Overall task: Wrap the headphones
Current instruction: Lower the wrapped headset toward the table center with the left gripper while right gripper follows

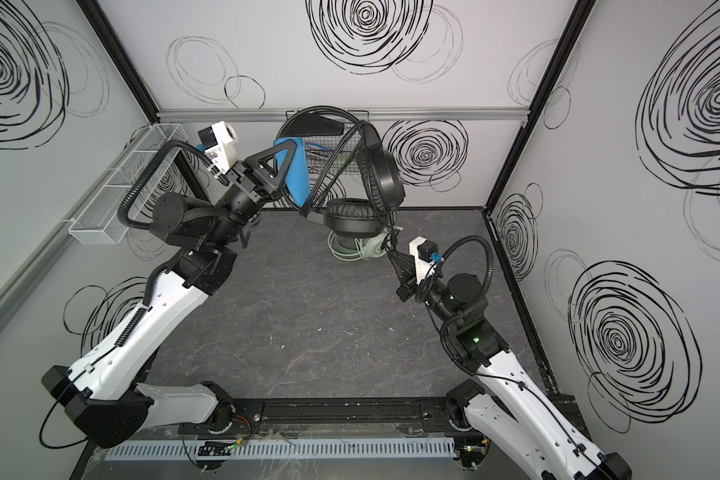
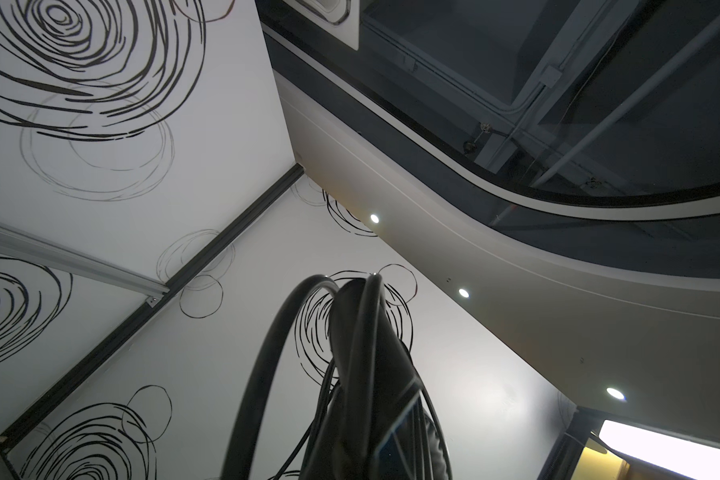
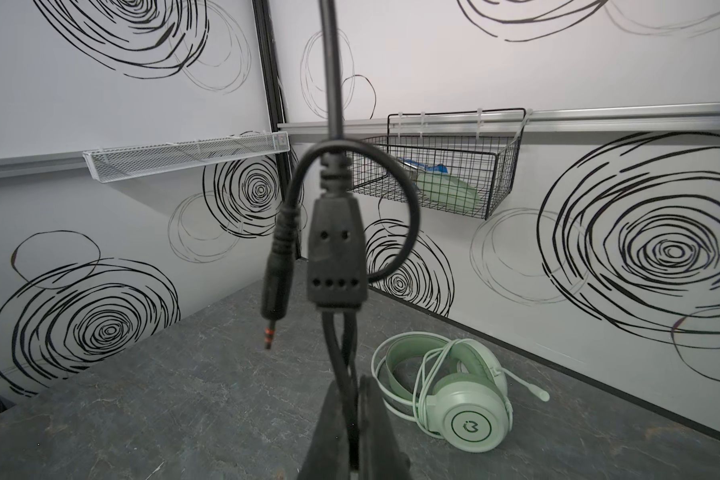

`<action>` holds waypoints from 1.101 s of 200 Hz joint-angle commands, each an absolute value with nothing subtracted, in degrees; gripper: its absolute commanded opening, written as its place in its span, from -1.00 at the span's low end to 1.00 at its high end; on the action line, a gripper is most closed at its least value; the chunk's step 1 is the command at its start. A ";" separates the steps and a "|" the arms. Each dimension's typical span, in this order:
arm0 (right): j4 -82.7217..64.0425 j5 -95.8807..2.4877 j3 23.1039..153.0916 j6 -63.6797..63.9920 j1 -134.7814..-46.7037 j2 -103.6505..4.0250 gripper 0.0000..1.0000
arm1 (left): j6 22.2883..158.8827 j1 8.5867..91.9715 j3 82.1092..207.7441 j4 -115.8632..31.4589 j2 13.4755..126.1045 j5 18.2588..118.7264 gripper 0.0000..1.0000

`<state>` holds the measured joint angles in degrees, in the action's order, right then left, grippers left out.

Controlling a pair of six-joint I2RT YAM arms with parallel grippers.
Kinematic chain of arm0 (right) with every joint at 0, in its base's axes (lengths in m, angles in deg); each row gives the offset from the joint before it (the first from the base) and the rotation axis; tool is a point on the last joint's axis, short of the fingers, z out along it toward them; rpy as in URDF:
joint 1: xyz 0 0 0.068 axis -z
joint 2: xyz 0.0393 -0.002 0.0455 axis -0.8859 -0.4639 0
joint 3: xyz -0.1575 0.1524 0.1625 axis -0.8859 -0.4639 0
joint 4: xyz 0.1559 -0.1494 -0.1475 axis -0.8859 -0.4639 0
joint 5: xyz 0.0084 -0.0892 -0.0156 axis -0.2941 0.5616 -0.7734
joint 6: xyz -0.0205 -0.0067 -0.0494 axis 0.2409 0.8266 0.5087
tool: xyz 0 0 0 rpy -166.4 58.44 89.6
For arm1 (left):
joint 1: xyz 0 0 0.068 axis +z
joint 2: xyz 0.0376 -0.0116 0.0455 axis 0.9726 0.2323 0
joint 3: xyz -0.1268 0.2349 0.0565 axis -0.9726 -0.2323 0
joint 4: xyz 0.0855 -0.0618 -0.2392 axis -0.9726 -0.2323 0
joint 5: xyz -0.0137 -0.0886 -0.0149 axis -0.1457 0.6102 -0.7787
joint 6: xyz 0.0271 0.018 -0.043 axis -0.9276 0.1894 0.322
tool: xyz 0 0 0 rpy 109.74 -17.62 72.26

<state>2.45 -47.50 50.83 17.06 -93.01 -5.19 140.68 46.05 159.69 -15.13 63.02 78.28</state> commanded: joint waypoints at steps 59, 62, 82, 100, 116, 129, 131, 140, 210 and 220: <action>-3.21 -42.38 53.42 19.63 -106.26 -6.99 -1.00 | 137.40 42.21 167.78 -12.02 68.40 60.30 -1.00; -3.29 -42.03 53.44 19.76 -106.87 -7.01 -1.00 | 137.20 42.13 167.98 -12.35 68.64 59.73 -1.00; -3.77 -39.94 53.69 20.73 -110.89 -7.27 -1.00 | 137.07 41.68 168.61 -13.20 70.29 57.73 -1.00; -3.69 -38.30 53.99 21.02 -113.19 -7.81 -1.00 | 139.05 41.59 168.25 -13.21 71.76 57.56 -1.00; -4.33 -36.71 54.65 20.95 -114.03 -8.78 -1.00 | 141.12 41.08 168.17 -10.18 73.10 58.30 -1.00; -4.49 -35.29 54.61 20.67 -113.98 -9.30 -1.00 | 140.18 40.50 168.96 -10.99 73.37 58.73 -1.00; -4.44 -35.18 54.54 20.69 -113.89 -9.30 -1.00 | 140.12 40.46 168.98 -11.07 73.39 58.83 -1.00; -4.27 -35.15 54.22 20.82 -113.94 -9.43 -1.00 | 140.16 40.31 168.92 -10.81 73.30 59.00 -1.00; -1.35 -36.67 59.38 21.75 -113.99 -17.63 -1.00 | 140.94 36.68 165.64 -10.50 72.75 57.09 -1.00; -1.30 -37.20 60.79 22.47 -114.37 -18.48 -1.00 | 140.95 36.53 164.42 -10.41 72.49 56.72 -1.00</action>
<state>-2.16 -34.71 56.67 20.36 -113.17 -16.99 138.95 37.06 164.50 -21.89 74.87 60.29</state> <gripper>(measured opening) 0.058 0.077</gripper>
